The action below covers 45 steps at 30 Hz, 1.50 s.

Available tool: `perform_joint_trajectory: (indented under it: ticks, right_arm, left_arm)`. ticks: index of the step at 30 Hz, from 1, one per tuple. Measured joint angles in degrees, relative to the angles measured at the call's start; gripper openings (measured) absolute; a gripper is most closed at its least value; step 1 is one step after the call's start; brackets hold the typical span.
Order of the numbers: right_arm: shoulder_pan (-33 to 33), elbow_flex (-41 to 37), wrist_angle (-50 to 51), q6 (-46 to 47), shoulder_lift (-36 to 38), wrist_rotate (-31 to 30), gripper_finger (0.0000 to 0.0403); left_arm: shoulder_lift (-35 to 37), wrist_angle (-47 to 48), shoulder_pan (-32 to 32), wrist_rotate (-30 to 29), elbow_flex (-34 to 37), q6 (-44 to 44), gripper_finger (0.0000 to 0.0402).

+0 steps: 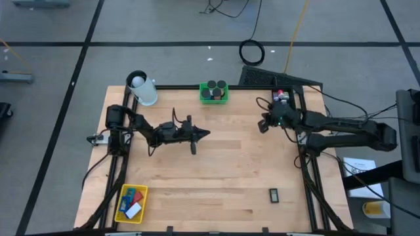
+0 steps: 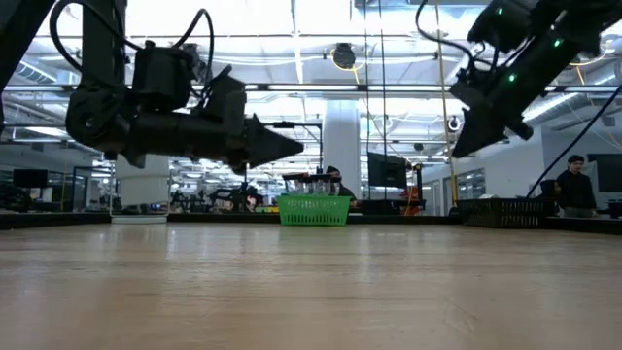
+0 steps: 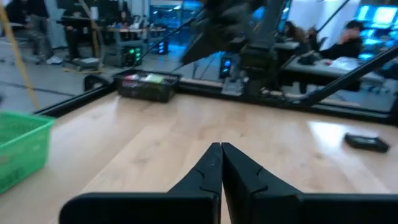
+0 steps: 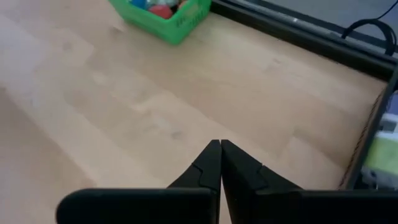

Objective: Pick & Place Office items
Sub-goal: Put the black timer into the yellow basket

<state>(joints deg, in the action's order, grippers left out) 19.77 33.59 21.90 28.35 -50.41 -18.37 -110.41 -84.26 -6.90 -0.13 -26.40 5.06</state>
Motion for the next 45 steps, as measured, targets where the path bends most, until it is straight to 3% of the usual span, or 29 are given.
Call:
perform_joint_trajectory:
  ticks: [7,15,27,36,45]
  right_arm:
    - [-12.42,5.88,8.91,9.88,-1.82,-6.02,0.0001]
    - [-26.55,12.92,22.34,32.07,-10.44,-7.02,0.0]
    - [-47.77,20.61,28.99,69.56,-25.57,3.67,0.0017]
    - [-56.44,25.1,33.81,85.1,-29.7,14.03,0.0088]
    - [-63.84,26.02,31.49,97.86,-33.43,17.11,0.0188]
  left_arm:
    - [-0.01,0.39,0.68,-1.94,0.84,-0.54,0.0017]
    - [-0.02,0.43,1.16,-2.03,0.8,-1.77,0.002]
    - [-0.02,1.07,1.14,-2.02,0.8,-1.69,0.0021]
    - [-0.02,1.86,1.16,-1.98,0.8,-1.29,0.0021]
    - [-0.02,2.82,2.0,-1.98,-0.43,-1.59,0.0021]
